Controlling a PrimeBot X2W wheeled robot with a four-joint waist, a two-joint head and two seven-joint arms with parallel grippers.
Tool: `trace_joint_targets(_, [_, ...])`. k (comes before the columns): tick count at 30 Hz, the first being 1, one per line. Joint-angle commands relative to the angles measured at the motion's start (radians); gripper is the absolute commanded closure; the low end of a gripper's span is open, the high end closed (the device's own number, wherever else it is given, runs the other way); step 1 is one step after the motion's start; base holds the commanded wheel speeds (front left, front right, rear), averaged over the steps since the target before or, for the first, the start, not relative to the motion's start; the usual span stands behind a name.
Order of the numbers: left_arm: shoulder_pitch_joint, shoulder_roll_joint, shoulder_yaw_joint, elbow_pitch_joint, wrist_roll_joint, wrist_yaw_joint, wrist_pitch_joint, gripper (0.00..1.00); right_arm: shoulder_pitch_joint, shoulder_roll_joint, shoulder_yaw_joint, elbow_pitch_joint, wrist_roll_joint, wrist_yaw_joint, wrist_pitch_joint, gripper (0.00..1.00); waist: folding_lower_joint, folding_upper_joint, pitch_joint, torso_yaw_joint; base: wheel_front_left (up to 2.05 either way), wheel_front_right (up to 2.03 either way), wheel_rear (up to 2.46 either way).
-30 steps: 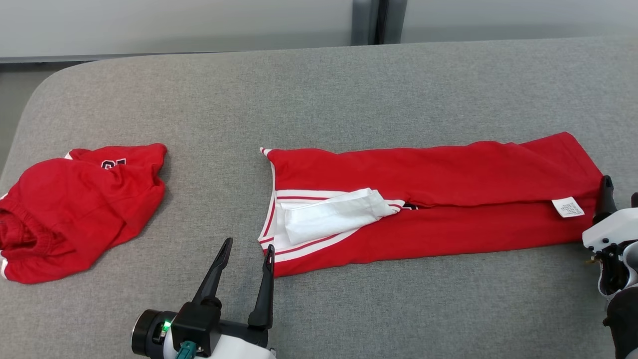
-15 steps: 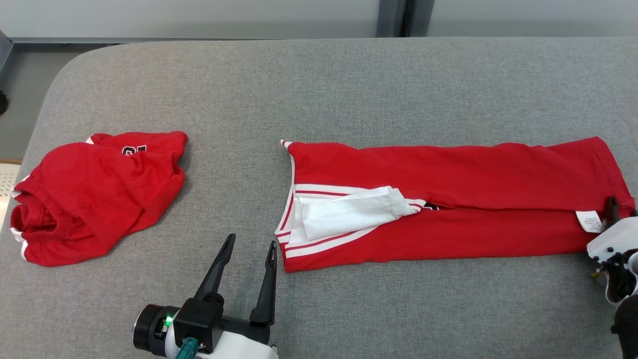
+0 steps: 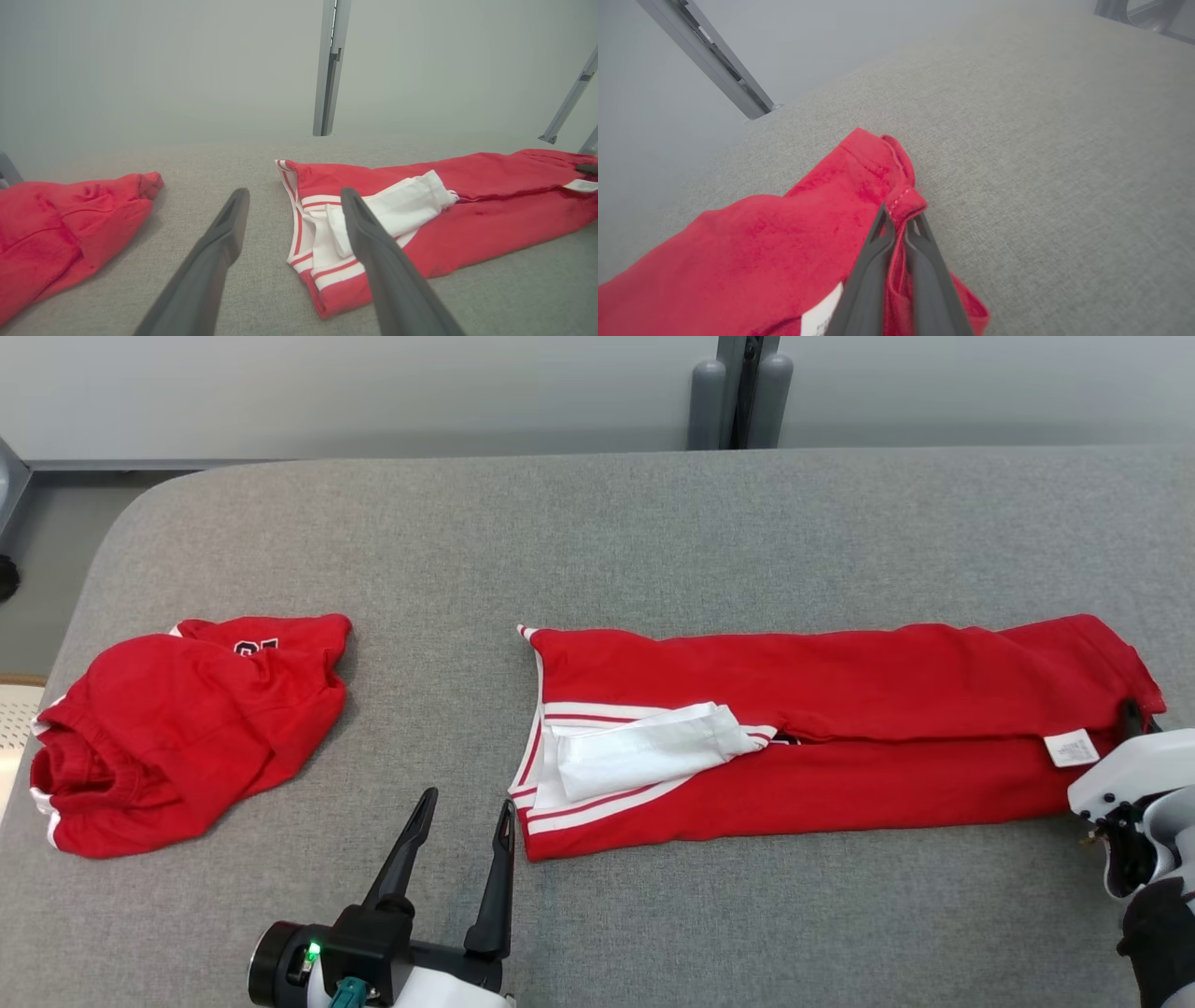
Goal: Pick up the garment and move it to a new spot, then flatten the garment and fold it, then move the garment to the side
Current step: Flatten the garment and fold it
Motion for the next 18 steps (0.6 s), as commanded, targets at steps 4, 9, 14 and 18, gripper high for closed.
trace_joint_targets(4, [0.025,0.003,0.007,0.001,-0.012,-0.003,-0.004,0.0,0.013,0.029,0.066,-0.053,0.02,-0.001,-0.021,1.0,0.0,0.0,-0.047,-0.004,0.0,0.0,0.0])
trace_joint_targets(9, [0.044,0.003,0.01,0.003,-0.018,-0.003,-0.004,0.0,0.036,0.08,0.162,-0.13,0.079,-0.001,-0.011,1.0,0.0,0.0,-0.079,-0.005,0.0,0.0,0.0])
trace_joint_targets(14, [0.055,0.003,0.006,0.005,-0.024,-0.007,-0.004,0.0,0.071,0.114,0.274,-0.237,0.152,-0.001,0.014,1.0,0.0,0.0,-0.107,0.009,0.0,0.0,0.0])
trace_joint_targets(18, [0.072,0.003,0.002,0.007,-0.03,-0.007,-0.004,0.0,0.102,0.13,0.348,-0.32,0.205,-0.001,0.035,1.0,0.0,0.0,-0.131,0.028,0.0,0.0,0.0])
